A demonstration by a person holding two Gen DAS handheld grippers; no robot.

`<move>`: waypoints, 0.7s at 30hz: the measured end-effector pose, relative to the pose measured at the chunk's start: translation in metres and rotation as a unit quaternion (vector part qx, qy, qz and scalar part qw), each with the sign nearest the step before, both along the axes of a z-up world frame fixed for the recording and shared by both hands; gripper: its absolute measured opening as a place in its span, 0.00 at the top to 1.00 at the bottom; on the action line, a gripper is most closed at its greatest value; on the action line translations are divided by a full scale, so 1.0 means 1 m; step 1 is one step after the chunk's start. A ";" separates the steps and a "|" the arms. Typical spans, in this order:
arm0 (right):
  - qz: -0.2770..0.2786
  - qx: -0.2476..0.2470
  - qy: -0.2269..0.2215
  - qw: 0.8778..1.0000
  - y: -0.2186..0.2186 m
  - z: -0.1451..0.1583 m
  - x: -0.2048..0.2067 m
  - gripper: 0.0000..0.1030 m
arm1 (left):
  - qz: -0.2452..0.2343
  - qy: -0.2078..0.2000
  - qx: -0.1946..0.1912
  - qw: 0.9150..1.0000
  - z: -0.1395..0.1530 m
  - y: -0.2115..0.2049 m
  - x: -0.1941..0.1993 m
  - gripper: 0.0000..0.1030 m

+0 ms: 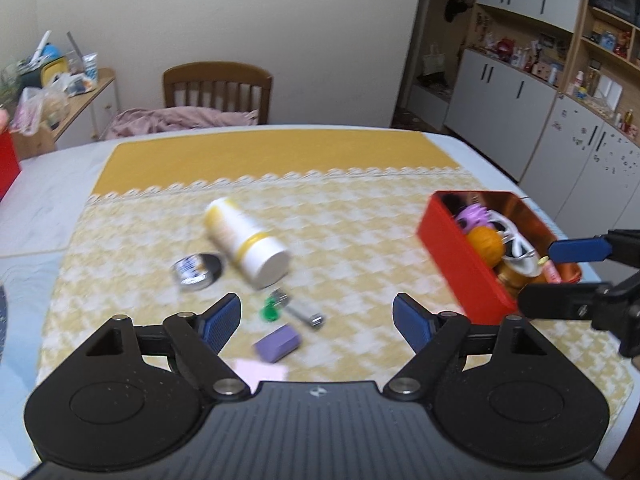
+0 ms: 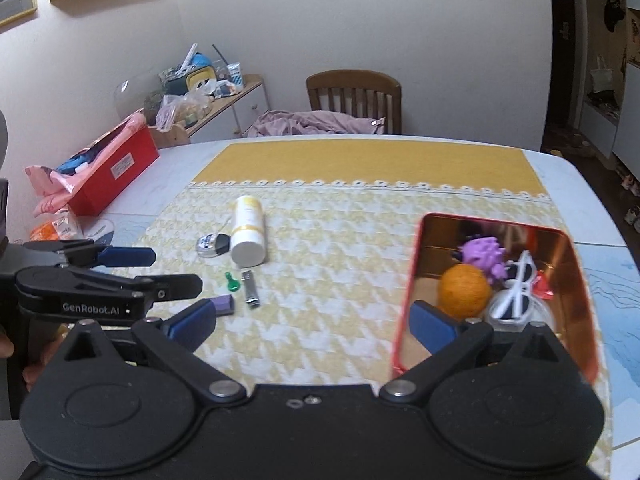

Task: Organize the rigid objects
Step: 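Withdraw both tools from the tin box back toward the items, then grasp the white-and-yellow bottle with the right tool while the left grasps the pink note pad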

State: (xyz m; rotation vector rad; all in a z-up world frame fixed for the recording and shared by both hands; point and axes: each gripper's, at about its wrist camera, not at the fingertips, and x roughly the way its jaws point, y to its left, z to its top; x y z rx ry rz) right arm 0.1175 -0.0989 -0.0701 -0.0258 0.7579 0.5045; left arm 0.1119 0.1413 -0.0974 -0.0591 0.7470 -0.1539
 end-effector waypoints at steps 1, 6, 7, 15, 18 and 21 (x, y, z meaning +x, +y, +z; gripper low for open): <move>0.003 -0.001 0.003 1.000 0.005 -0.001 0.001 0.00 | 0.003 0.002 0.001 1.000 -0.003 0.005 -0.001 0.19; 0.013 -0.009 0.008 1.000 0.031 -0.001 0.010 0.00 | -0.001 0.010 0.021 1.000 -0.020 0.026 -0.007 0.19; 0.015 -0.010 0.010 1.000 0.037 -0.001 0.013 0.00 | -0.004 0.015 0.028 0.999 -0.025 0.028 -0.007 0.19; 0.023 -0.021 0.028 0.999 0.081 -0.008 0.049 0.00 | -0.008 0.042 0.043 0.998 -0.059 0.040 -0.006 0.19; 0.026 -0.026 0.031 0.999 0.096 -0.012 0.064 0.00 | -0.008 0.046 0.041 0.998 -0.066 0.040 -0.003 0.19; 0.031 -0.030 0.039 0.998 0.111 -0.017 0.079 0.00 | -0.013 0.046 0.041 0.998 -0.069 0.039 0.001 0.19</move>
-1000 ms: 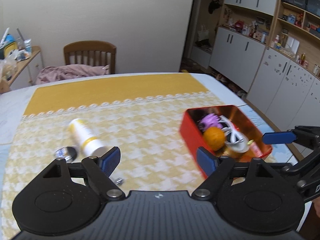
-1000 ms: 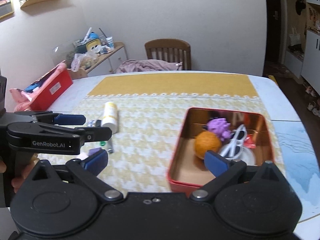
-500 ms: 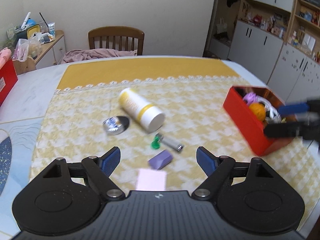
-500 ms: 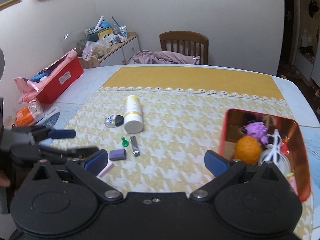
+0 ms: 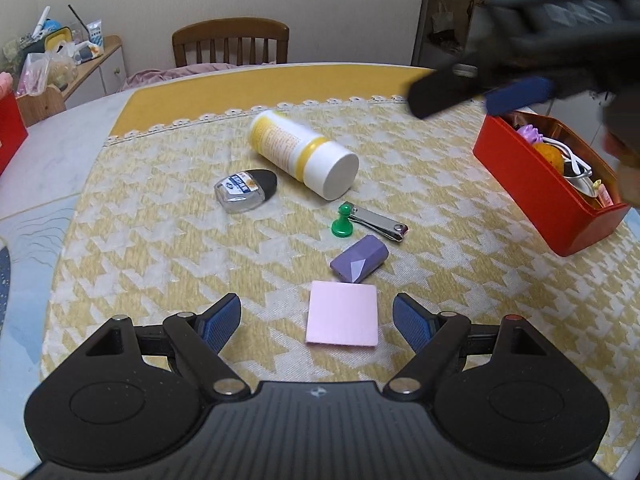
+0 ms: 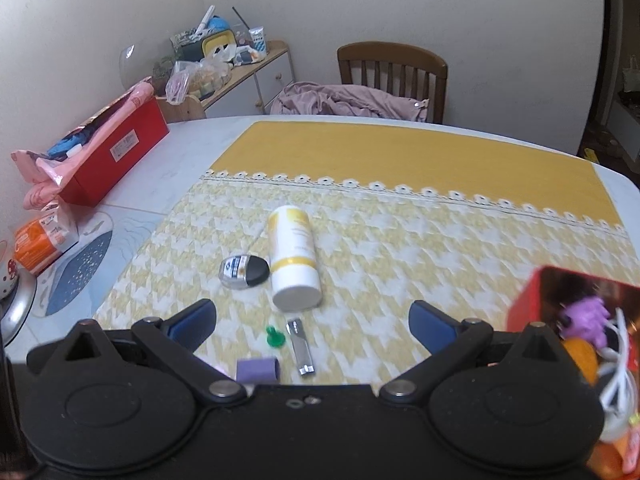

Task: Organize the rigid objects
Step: 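Grasp the white-and-yellow bottle with the right tool while the left grasps the pink note pad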

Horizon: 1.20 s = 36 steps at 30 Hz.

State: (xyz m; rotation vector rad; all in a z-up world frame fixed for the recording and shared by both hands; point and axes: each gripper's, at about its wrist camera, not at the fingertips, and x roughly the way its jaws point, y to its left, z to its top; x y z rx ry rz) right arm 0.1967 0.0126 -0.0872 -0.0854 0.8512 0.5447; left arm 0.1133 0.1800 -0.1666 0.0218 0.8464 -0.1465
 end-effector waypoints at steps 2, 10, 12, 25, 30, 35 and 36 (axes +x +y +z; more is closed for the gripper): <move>0.001 -0.002 0.011 1.000 0.008 -0.005 0.011 0.00 | -0.004 -0.003 0.002 1.000 -0.001 -0.001 0.003 0.19; 0.010 -0.017 0.038 0.999 0.042 -0.027 0.055 0.01 | -0.001 0.001 0.007 1.000 -0.011 -0.003 0.009 0.19; 0.014 -0.026 0.045 0.999 0.049 -0.035 0.064 0.02 | 0.000 0.002 0.003 1.000 -0.013 -0.003 0.009 0.19; 0.045 -0.072 0.050 0.995 0.085 -0.069 0.087 0.25 | -0.008 -0.011 0.007 1.000 -0.018 -0.013 0.000 0.28; 0.053 -0.079 0.047 0.994 0.092 -0.073 0.090 0.32 | -0.010 -0.011 0.017 1.000 -0.015 -0.017 -0.001 0.44; 0.050 -0.081 0.046 0.994 0.092 -0.073 0.093 0.50 | -0.015 -0.014 0.021 1.000 -0.014 -0.019 -0.002 0.61; 0.050 -0.083 0.046 0.994 0.092 -0.073 0.092 0.51 | -0.017 -0.013 0.022 1.000 -0.014 -0.020 -0.002 0.61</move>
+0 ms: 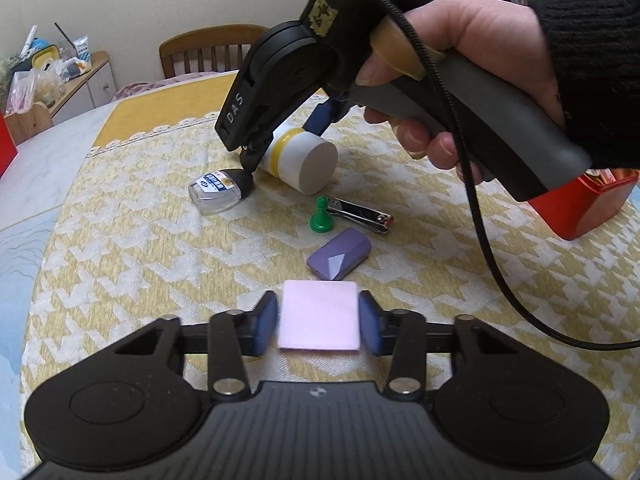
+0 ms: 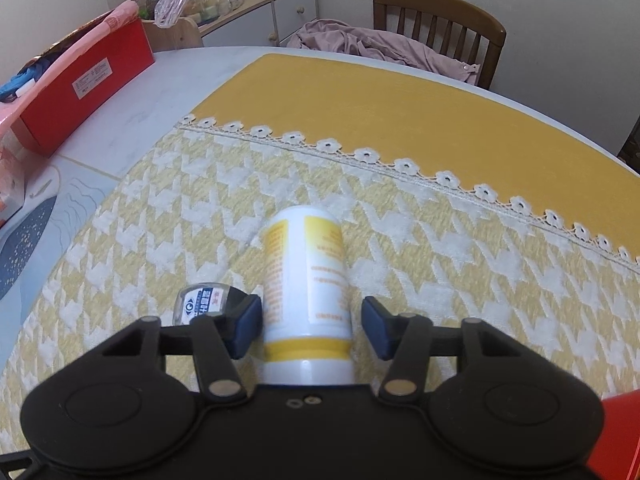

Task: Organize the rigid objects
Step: 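Grasp the white-and-yellow bottle with the right tool while the left grasps the pink note pad, then carry the bottle and note pad into the red tin box and open both tools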

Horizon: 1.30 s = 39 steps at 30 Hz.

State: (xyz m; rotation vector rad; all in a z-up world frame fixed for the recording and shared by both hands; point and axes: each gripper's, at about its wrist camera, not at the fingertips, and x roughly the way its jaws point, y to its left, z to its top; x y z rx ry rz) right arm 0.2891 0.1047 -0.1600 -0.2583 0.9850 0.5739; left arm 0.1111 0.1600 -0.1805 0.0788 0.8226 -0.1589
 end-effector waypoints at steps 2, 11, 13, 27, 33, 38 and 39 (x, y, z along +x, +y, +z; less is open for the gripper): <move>0.001 -0.003 -0.001 1.000 0.000 0.000 -0.001 0.56 | 0.001 0.001 0.001 1.000 0.000 0.000 0.001 0.61; -0.007 -0.004 -0.007 1.000 -0.007 0.005 -0.010 0.57 | 0.007 0.007 -0.009 1.000 0.002 0.003 0.002 0.61; -0.010 0.000 -0.009 1.000 -0.011 0.010 -0.014 0.57 | 0.011 0.008 -0.014 1.000 0.003 0.004 0.002 0.61; -0.017 0.038 -0.012 0.999 -0.059 0.047 -0.057 0.57 | 0.041 0.014 -0.046 0.998 0.014 0.011 0.001 0.61; -0.025 0.047 -0.025 0.998 -0.089 0.067 -0.081 0.57 | 0.041 0.009 -0.055 0.998 0.028 0.004 -0.004 0.61; -0.048 0.067 -0.027 0.996 -0.117 0.082 -0.096 0.57 | 0.035 0.000 -0.075 0.997 0.053 -0.005 -0.004 0.61; -0.053 0.070 -0.029 0.996 -0.122 0.085 -0.099 0.57 | 0.032 -0.003 -0.075 0.997 0.059 -0.009 -0.004 0.61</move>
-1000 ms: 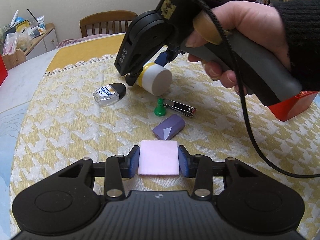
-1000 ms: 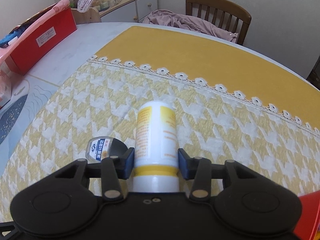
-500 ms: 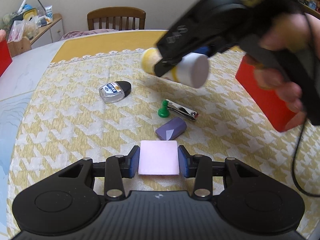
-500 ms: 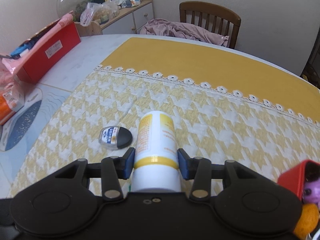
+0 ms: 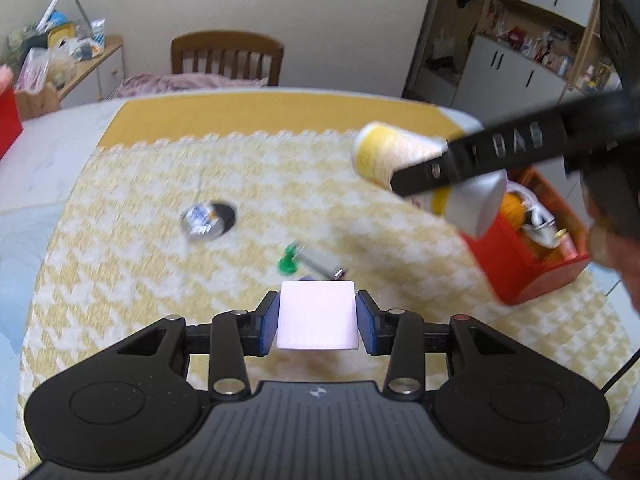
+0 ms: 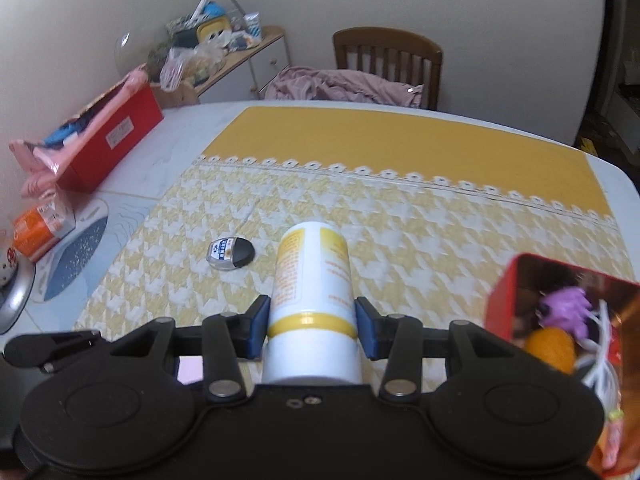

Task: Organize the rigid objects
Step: 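Carry the bottle and note pad into the red tin box and open both tools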

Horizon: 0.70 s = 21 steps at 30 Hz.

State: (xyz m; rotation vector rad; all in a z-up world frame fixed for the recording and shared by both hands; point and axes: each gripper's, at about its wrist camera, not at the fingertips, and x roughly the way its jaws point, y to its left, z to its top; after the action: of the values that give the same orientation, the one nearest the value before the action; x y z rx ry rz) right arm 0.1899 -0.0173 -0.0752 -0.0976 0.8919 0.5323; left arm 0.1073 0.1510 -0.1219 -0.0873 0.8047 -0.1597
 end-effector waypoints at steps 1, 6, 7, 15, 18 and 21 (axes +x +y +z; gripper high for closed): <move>-0.005 0.002 -0.001 1.000 -0.005 0.003 -0.003 0.57 | -0.004 -0.004 -0.001 1.000 0.006 -0.004 0.001 0.61; -0.030 0.018 -0.012 0.999 -0.036 0.015 -0.016 0.57 | -0.025 -0.025 -0.010 0.999 0.032 -0.025 0.004 0.61; -0.036 0.023 -0.014 0.999 -0.044 0.018 -0.019 0.57 | -0.030 -0.028 -0.013 0.999 0.036 -0.030 0.005 0.61; -0.089 0.039 -0.020 0.995 -0.109 0.024 -0.031 0.57 | -0.068 -0.044 -0.011 0.997 0.051 -0.072 0.016 0.61; -0.109 0.035 -0.023 0.993 -0.132 0.022 -0.033 0.57 | -0.078 -0.042 -0.011 0.996 0.051 -0.086 0.023 0.61; -0.125 0.030 -0.026 0.991 -0.155 0.020 -0.035 0.57 | -0.088 -0.042 -0.010 0.995 0.051 -0.103 0.030 0.61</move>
State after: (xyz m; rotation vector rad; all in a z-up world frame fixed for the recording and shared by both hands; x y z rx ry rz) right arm 0.1549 -0.1722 -0.0549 0.0542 0.8232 0.3198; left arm 0.1378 0.0484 -0.0708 -0.0285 0.7268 -0.3354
